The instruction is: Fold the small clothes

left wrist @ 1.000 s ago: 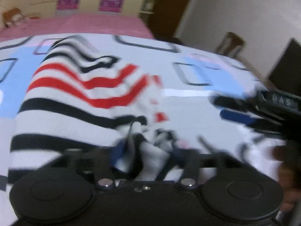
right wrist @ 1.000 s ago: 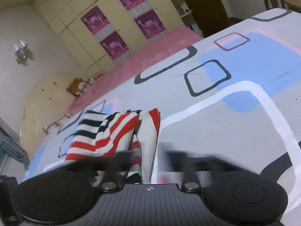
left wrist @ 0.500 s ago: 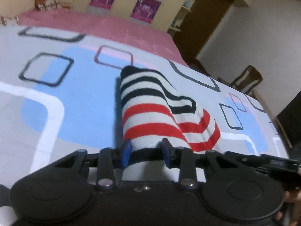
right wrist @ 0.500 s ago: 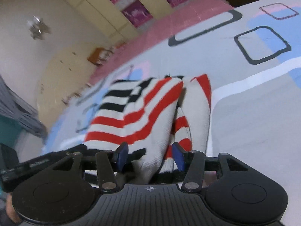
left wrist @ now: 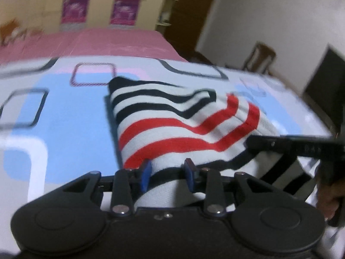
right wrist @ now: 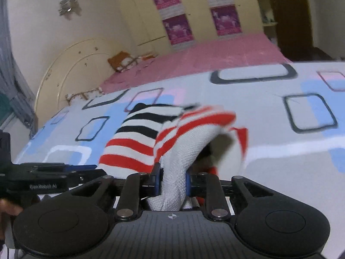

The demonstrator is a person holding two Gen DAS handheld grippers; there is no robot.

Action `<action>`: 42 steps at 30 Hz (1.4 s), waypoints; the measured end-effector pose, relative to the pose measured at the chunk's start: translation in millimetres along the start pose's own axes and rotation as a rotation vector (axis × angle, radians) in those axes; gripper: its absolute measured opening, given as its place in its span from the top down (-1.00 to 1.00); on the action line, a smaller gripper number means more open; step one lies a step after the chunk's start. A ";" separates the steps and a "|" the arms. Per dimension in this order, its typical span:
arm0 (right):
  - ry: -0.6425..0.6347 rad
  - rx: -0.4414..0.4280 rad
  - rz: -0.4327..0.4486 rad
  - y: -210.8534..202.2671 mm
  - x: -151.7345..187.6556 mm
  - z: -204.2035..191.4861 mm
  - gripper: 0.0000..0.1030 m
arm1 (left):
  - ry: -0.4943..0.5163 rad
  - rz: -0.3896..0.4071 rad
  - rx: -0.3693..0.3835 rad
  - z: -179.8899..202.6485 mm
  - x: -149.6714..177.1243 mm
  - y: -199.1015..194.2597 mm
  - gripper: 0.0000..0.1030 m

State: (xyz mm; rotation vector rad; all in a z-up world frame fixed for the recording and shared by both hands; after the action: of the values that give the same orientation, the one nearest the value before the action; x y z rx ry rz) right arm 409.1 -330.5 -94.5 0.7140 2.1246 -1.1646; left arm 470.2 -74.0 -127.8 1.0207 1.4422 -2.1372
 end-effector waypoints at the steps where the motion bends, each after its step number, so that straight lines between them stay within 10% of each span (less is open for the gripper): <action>1: 0.013 0.039 -0.036 7.8 8.0 9.1 0.59 | 0.022 -0.009 -0.001 5.2 0.0 6.0 0.36; 6: 0.121 0.050 -0.064 11.5 23.6 29.5 0.58 | 0.145 -0.050 -0.022 18.6 -2.5 15.9 0.35; 8: 0.121 0.056 -0.059 2.1 19.3 31.1 0.28 | 0.135 -0.052 0.010 10.7 -7.8 8.7 0.35; 12: 0.074 0.148 0.078 -16.6 -18.3 26.6 0.17 | 0.074 0.034 0.015 -13.5 -35.4 3.8 0.39; 15: -0.017 0.146 0.071 11.3 -44.8 11.3 0.77 | 0.061 0.010 0.030 -19.7 -52.7 33.9 0.39; 21: -0.224 0.323 -0.121 79.2 -21.3 19.7 0.85 | 0.053 -0.041 0.049 -23.4 -38.1 88.8 0.34; 34: -0.182 0.069 -0.004 -49.0 -13.6 -27.7 0.84 | 0.144 0.059 0.137 17.9 -1.5 -33.7 0.41; 39: -0.375 0.202 -0.091 -46.2 39.6 -52.5 0.84 | 0.212 0.019 0.094 22.9 34.7 -27.2 0.43; 42: -0.284 0.227 -0.130 -31.9 67.3 -36.0 0.84 | 0.240 0.031 0.071 19.1 45.6 -25.6 0.45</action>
State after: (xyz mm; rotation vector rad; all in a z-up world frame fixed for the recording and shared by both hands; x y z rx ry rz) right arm 332.7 -303.1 -110.4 0.4782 1.8420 -1.4985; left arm 416.2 -76.7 -140.8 1.3562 1.4527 -2.1150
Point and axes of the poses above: each gripper's, at about its wrist camera, not at the fingertips, and y roughly the way its jaws point, z to its right, x to its underside, the point moved 3 cm from there along y, roughly the way its jaws point, and after that the axes turned 5 degrees about z, right-handed, at the moved point
